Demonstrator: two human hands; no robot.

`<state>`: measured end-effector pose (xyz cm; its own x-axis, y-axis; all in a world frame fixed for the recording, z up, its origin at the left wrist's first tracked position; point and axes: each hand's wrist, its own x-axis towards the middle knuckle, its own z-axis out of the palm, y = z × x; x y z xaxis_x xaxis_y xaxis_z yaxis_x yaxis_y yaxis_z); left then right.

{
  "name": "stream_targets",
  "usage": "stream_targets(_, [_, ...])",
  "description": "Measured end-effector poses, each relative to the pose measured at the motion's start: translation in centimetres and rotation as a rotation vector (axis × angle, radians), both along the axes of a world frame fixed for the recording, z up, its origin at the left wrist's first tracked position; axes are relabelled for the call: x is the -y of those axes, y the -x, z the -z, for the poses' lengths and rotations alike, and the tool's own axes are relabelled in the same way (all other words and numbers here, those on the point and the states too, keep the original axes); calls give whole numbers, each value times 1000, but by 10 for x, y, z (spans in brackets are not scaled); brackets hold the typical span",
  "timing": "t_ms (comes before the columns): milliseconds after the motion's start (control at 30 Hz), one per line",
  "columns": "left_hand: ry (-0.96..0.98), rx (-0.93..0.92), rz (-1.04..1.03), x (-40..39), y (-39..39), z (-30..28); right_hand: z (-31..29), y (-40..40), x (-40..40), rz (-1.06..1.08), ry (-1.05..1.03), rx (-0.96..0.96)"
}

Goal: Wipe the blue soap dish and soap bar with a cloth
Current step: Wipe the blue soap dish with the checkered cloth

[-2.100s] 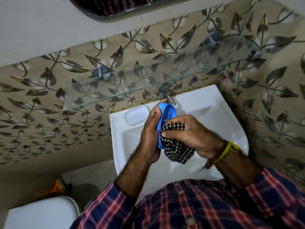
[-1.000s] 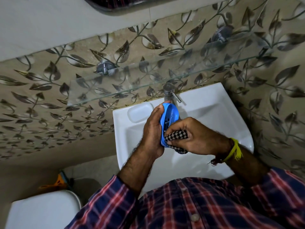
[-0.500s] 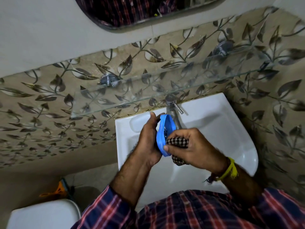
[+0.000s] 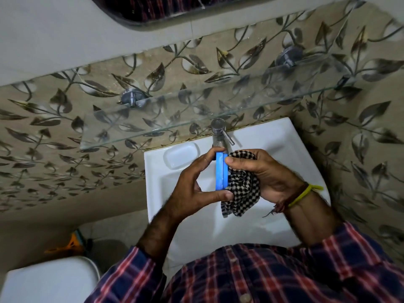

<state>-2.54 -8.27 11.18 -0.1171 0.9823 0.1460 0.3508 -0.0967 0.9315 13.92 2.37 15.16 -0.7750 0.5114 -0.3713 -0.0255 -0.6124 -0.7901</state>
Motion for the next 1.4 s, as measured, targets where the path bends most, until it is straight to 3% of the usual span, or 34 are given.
stream_targets(233, [42,207,-70,1,-4,-4,0,-5,5,-92,68,-101])
stream_targets(467, [95,205,-86,4,-1,-1,1,4,5,-28,95,-70])
stream_targets(900, [53,343,-88,6,-5,-6,-1,1,16,-42,-154,-54])
stream_targets(1267, [107,616,-281,7,-19,-3,-9,9,23,58,-449,-25])
stream_targets(1400, [95,737,-250,1,-24,-11,-10,11,32,39,-604,33])
